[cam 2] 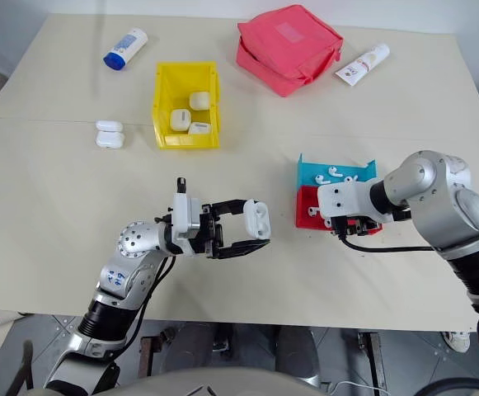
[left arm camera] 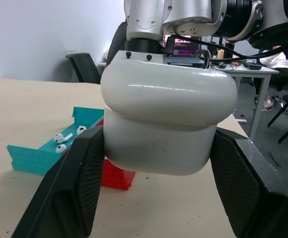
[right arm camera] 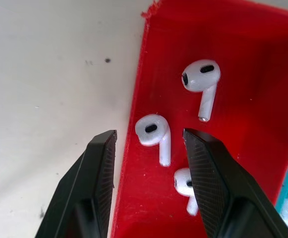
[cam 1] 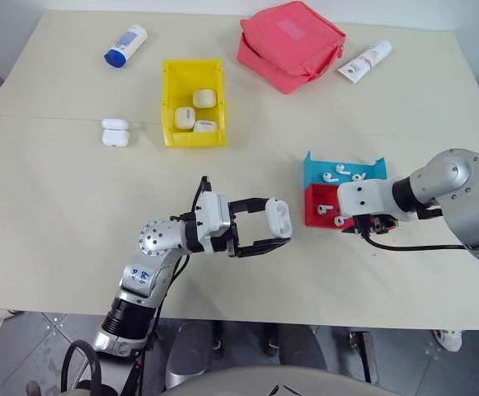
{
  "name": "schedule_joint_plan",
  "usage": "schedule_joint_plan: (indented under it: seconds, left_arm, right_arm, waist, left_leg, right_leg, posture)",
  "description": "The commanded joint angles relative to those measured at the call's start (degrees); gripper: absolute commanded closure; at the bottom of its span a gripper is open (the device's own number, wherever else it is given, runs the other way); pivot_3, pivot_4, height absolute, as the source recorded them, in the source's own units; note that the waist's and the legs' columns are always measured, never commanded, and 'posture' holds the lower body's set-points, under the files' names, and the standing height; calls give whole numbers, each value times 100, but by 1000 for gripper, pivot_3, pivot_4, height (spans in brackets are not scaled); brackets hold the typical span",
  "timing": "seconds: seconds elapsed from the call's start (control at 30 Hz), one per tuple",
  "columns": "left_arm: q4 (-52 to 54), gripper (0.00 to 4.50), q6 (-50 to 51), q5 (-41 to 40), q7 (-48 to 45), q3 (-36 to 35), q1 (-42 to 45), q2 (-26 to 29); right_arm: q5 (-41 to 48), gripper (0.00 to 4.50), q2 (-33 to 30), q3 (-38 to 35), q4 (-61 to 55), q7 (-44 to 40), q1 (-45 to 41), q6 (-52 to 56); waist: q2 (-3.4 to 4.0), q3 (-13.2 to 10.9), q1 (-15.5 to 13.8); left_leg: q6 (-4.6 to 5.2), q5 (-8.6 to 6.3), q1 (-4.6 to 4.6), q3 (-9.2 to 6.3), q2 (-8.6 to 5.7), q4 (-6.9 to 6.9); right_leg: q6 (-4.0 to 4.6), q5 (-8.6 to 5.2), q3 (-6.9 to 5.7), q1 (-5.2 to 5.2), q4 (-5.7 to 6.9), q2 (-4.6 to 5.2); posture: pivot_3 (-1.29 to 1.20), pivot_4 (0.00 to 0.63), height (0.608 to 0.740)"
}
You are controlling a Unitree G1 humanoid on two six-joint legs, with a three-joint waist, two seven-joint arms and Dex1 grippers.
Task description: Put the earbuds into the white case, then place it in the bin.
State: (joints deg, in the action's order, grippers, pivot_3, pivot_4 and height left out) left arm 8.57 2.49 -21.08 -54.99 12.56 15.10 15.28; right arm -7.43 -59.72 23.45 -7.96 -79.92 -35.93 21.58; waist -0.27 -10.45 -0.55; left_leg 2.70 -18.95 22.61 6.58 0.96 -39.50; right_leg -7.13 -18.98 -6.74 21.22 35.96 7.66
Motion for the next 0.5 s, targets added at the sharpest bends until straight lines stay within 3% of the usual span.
schedule_joint_plan:
  seconds: [0.03, 0.5]
  left_arm:
    - [329, 1680, -23, -12, 51, 56, -52, 23]
    - [393, 1680, 42, -22, 120, 33, -75, 85]
  right_arm:
    - [-80, 2297, 78, -45, 25, -81, -154, -56]
    - [-286, 2297, 179, -46, 247, -158, -210, -225]
  waist:
    - [0, 0, 7]
    - [0, 0, 58]
  left_leg:
    - [0, 0, 0, 0, -1, 0]
    - [0, 0, 0, -3, 0, 0]
  right_leg:
    - [0, 0, 0, 0, 0, 1]
    - [0, 0, -5, -2, 0, 0]
  posture:
    - [0, 150, 740]
    - [0, 150, 740]
